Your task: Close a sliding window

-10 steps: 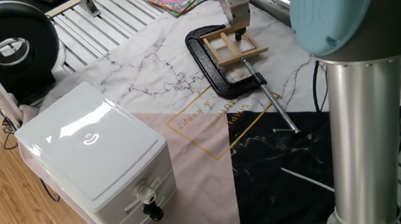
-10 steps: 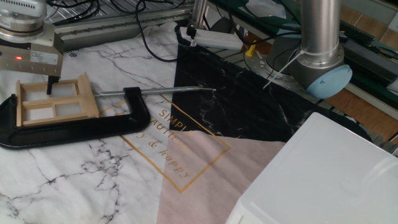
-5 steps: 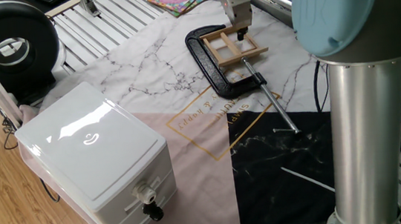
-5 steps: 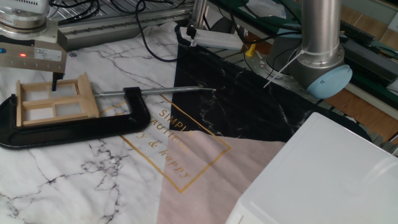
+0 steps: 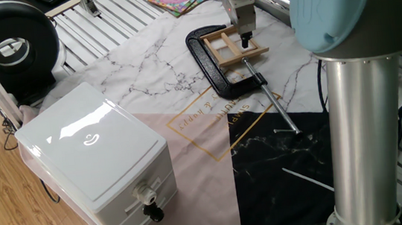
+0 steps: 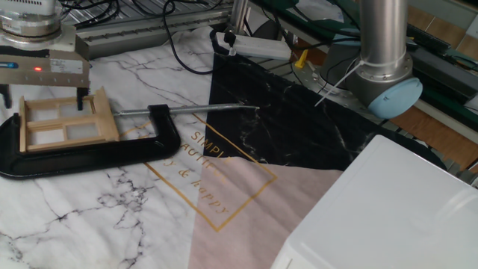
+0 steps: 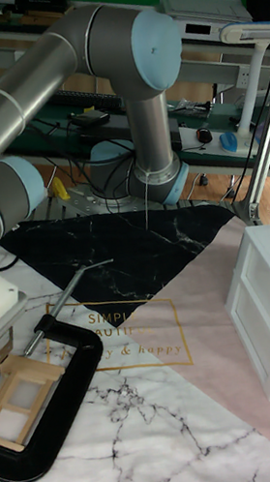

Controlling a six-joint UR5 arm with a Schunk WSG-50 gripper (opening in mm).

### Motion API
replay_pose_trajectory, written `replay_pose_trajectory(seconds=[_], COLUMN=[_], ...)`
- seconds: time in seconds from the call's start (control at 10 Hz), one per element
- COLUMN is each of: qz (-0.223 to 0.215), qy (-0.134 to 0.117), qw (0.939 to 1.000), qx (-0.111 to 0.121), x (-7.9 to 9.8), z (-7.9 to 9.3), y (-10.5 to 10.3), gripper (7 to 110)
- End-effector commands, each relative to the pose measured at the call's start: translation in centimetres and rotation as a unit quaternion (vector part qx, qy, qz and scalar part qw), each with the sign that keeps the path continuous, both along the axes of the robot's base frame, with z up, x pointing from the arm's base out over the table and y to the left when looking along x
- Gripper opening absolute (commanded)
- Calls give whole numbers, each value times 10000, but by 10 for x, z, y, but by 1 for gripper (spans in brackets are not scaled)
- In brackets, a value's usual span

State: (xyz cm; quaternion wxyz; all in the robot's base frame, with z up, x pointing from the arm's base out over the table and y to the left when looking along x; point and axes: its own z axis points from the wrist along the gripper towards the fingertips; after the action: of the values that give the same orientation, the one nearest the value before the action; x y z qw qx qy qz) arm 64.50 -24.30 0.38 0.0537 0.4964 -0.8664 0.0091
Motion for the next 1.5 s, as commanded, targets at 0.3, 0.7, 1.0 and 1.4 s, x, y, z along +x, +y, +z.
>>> replay_pose_trajectory(seconds=[0.3,0.7,1.0,1.4], qz=[196,555,500,461], qy=[348,218,108,-39], qw=[9989,9977,9982,9985], qx=[260,321,325,292], x=[-10,10,16,28], z=[1,12,2,-6], y=[-2,0,-7,-12], gripper=[66,66,88,88])
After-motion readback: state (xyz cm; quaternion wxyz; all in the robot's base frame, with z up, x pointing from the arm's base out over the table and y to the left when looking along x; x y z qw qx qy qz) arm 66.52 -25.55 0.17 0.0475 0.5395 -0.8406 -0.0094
